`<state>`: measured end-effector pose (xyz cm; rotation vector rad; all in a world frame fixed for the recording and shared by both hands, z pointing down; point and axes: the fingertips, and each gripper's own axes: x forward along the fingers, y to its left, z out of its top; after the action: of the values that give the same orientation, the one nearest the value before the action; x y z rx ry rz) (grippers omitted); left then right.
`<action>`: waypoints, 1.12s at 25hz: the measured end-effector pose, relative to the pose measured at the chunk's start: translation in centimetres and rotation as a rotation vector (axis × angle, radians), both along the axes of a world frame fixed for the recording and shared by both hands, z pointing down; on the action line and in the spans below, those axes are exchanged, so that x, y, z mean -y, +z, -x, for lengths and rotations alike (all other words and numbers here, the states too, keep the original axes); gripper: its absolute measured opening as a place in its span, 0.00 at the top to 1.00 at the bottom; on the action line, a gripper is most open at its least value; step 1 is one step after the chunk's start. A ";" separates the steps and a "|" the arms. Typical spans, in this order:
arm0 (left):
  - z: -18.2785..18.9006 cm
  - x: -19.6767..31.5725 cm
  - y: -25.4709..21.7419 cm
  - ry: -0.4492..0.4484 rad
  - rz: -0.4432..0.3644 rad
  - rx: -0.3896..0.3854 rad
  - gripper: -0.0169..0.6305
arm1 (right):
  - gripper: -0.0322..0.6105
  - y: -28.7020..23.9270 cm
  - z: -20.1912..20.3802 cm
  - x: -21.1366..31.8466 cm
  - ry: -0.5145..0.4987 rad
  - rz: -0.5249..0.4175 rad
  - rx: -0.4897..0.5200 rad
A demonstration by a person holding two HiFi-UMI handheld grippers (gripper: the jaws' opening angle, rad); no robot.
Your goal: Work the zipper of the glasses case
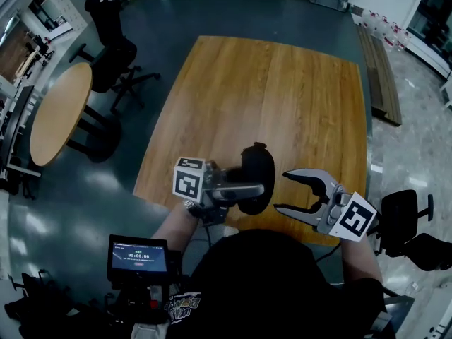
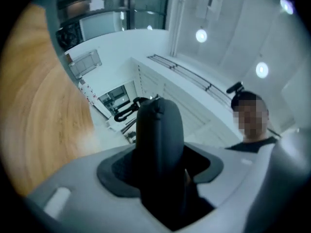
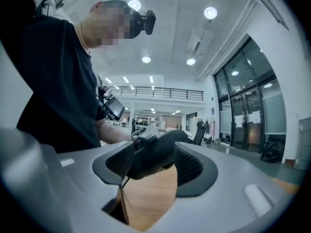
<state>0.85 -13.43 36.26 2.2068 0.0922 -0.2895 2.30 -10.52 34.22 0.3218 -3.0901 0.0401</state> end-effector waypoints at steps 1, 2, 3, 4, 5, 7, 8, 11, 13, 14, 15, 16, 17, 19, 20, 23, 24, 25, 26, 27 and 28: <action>0.3 -0.3 0.3 0.044 -0.072 0.097 0.56 | 0.56 -0.3 -0.5 0.2 -0.032 -0.002 -0.049; 0.5 -0.9 1.0 0.096 -0.152 0.201 0.56 | 0.57 -0.7 -1.0 0.4 -0.064 -0.010 -0.101; 0.6 -1.7 1.8 0.161 -0.237 0.299 0.56 | 0.61 -1.1 -1.3 0.6 -0.101 -0.026 -0.155; 0.8 -2.7 2.8 0.233 -0.321 0.387 0.56 | 0.65 -1.6 -1.4 0.7 -0.140 -0.044 -0.205; 1.1 -3.6 3.8 0.303 -0.399 0.468 0.56 | 0.70 -2.1 -1.2 0.7 -0.178 -0.054 -0.245; 1.9 -4.8 5.5 0.412 -0.531 0.607 0.57 | 0.74 -2.6 -0.3 0.7 -0.276 -0.041 -0.298; 2.2 -5.1 6.1 0.443 -0.587 0.668 0.57 | 0.74 -2.5 0.2 0.6 -0.341 -0.026 -0.327; 2.4 -4.8 7.8 0.474 -0.775 0.844 0.57 | 0.76 -0.4 0.8 0.8 -0.493 0.044 -0.432; 2.5 -4.4 9.0 0.491 -0.909 0.960 0.57 | 0.76 1.0 1.6 1.6 -0.532 0.124 -0.441; 2.7 -4.4 9.7 0.512 -0.961 1.014 0.57 | 0.76 1.7 2.1 2.0 -0.543 0.160 -0.431; 2.9 -4.4 10.2 0.535 -1.002 1.063 0.57 | 0.76 2.3 2.6 2.2 -0.557 0.193 -0.425; 3.1 -4.4 10.7 0.555 -1.029 1.102 0.57 | 0.76 2.9 3.0 2.1 -0.576 0.222 -0.431; 3.2 -4.3 11.1 0.569 -1.044 1.129 0.57 | 0.74 3.5 3.4 1.8 -0.597 0.242 -0.450; 3.5 -4.2 11.3 0.579 -1.049 1.153 0.57 | 0.74 4.6 4.0 1.2 -0.639 0.257 -0.508; 3.6 -4.2 11.4 0.583 -1.046 1.156 0.57 | 0.74 5.1 4.3 0.8 -0.659 0.262 -0.538; 3.6 -4.4 11.7 0.605 -1.051 1.176 0.57 | 0.69 6.3 4.7 0.0 -0.699 0.272 -0.611; 3.7 -4.4 11.9 0.612 -1.060 1.189 0.57 | 0.69 6.7 4.8 -0.2 -0.707 0.268 -0.633; 3.9 -4.3 12.2 0.618 -1.069 1.204 0.57 | 0.70 7.1 5.0 -0.3 -0.712 0.257 -0.654; 4.2 -4.2 12.4 0.624 -1.076 1.218 0.57 | 0.70 7.4 5.2 -0.3 -0.715 0.238 -0.672; 4.4 -4.1 12.6 0.628 -1.081 1.227 0.57 | 0.71 7.6 5.3 -0.3 -0.718 0.213 -0.687; 4.6 -4.0 12.7 0.628 -1.081 1.231 0.57 | 0.72 7.6 5.4 -0.3 -0.720 0.186 -0.697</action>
<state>-3.76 -9.44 48.99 2.7626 0.2854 1.8117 -3.10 -10.19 41.87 -0.6436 -2.3111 0.1531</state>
